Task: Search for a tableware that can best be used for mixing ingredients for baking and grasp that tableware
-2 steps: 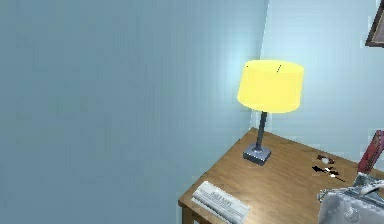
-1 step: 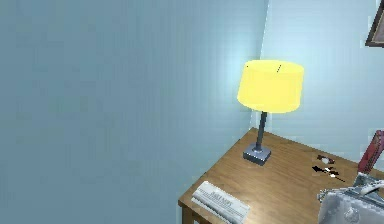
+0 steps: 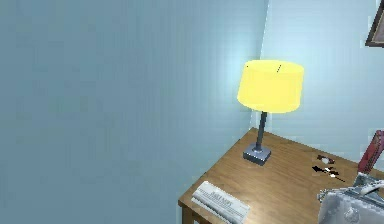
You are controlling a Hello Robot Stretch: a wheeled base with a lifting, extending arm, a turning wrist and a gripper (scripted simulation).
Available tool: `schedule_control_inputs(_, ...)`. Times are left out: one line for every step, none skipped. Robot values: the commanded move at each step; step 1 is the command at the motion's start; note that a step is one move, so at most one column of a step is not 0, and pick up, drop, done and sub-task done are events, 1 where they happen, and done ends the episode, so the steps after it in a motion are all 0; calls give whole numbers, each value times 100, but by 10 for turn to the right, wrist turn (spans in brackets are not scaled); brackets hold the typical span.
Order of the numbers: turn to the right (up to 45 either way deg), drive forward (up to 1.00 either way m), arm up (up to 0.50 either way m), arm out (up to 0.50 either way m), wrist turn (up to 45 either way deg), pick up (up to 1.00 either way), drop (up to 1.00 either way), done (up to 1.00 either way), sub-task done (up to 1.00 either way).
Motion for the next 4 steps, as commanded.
schedule_control_inputs(0,0,0,48,0,0,0,0,0)
schedule_control_inputs(0,0,0,0,450,0,0,0,0)
schedule_control_inputs(0,0,0,0,450,0,0,0,0)
schedule_control_inputs(0,0,0,0,450,0,0,0,0)
